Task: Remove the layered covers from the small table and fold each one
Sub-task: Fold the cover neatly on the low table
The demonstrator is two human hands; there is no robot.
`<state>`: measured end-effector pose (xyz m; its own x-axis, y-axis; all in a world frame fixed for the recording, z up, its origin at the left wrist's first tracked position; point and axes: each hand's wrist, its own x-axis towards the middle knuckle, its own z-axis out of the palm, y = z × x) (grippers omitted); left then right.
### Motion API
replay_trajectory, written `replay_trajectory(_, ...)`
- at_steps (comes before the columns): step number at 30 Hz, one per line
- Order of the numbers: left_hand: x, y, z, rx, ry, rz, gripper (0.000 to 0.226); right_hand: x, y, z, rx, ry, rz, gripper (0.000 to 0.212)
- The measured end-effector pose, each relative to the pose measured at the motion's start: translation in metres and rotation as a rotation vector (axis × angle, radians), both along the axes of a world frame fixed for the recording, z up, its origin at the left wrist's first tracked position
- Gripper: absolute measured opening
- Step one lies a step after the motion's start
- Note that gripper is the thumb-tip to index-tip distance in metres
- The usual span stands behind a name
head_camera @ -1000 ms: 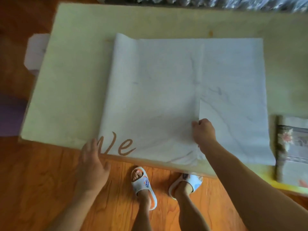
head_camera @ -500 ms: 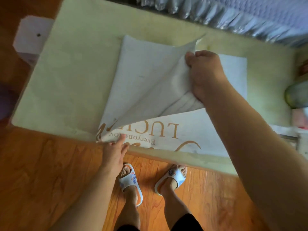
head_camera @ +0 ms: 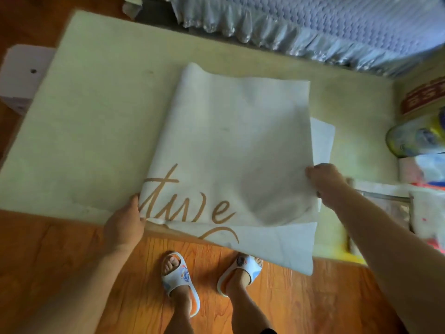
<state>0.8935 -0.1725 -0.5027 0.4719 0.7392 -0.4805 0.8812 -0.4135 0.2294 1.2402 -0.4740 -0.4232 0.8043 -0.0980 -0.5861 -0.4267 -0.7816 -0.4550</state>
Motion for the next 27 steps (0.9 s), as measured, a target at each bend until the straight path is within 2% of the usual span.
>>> replay_trajectory(3, 0.010, 0.004, 0.004, 0.082, 0.052, -0.196, 0.022, -0.019, -0.015, -0.030, -0.024, -0.047, -0.149, 0.019)
replay_trajectory(5, 0.010, 0.001, 0.010, 0.078, 0.075, -0.227, 0.018, -0.033, -0.027, -0.025, -0.031, -0.089, -0.155, 0.014)
replay_trajectory(9, 0.007, -0.002, 0.014, 0.018, 0.103, -0.304, 0.081, -0.057, -0.055, -0.004, -0.077, -0.165, -0.176, 0.021)
replay_trajectory(13, 0.001, 0.002, 0.013, 0.010, 0.118, -0.482, 0.102, -0.094, -0.081, -0.030, -0.176, -0.002, -0.233, 0.016)
replay_trajectory(17, 0.006, 0.010, 0.010, 0.027, 0.181, -0.565, 0.105, -0.121, -0.097, -0.064, -0.180, 0.014, -0.235, 0.021)
replay_trajectory(22, 0.012, 0.016, 0.009, 0.060, 0.268, -0.646, 0.101, -0.120, -0.099, -0.076, -0.190, -0.034, -0.273, 0.019)
replay_trajectory(27, 0.016, 0.011, 0.011, 0.074, 0.242, -0.660, 0.099, -0.122, -0.098, -0.078, -0.258, -0.003, -0.327, 0.022)
